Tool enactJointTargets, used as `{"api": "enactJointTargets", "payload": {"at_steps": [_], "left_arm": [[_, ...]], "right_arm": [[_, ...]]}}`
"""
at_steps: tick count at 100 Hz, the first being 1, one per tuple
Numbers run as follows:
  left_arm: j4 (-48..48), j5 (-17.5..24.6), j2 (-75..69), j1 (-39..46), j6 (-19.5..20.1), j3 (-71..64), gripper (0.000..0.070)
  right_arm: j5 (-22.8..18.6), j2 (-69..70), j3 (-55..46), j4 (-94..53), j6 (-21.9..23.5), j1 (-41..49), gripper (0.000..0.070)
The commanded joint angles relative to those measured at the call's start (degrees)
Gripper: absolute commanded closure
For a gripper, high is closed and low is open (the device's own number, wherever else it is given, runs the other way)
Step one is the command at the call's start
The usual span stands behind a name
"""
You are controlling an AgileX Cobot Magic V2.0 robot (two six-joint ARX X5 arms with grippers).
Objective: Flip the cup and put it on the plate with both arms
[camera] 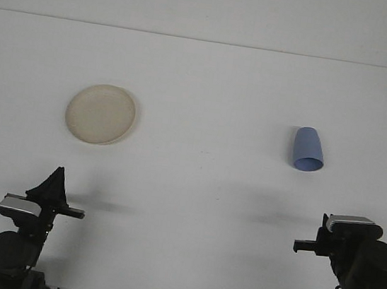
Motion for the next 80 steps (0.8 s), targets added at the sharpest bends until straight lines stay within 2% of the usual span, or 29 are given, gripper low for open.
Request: {"api": "enactJointTargets", "payload": {"at_steps": [1, 7, 13, 48, 80], "left_arm": [[0.57, 0.07, -0.07, -0.09, -0.13, -1.09, 0.069], [0.57, 0.07, -0.07, -0.09, -0.13, -1.09, 0.069], [0.57, 0.07, -0.07, -0.09, -0.13, -1.09, 0.069], [0.59, 0.07, -0.07, -0.09, -0.13, -1.09, 0.069], [0.57, 0.07, -0.07, -0.09, -0.13, -1.09, 0.0689]], "right_arm": [[-0.04, 0.2, 0.87, 0.46, 0.57, 0.0, 0.0375], [-0.04, 0.2, 0.87, 0.39, 0.59, 0.0, 0.0263], [-0.04, 0.2, 0.85, 0.28, 0.61, 0.0, 0.0214], [-0.02, 2.67, 0.87, 4.04, 1.2, 0.0, 0.0214], [0.0, 15.39, -0.15, 17.57, 0.35, -0.44, 0.0214]]}}
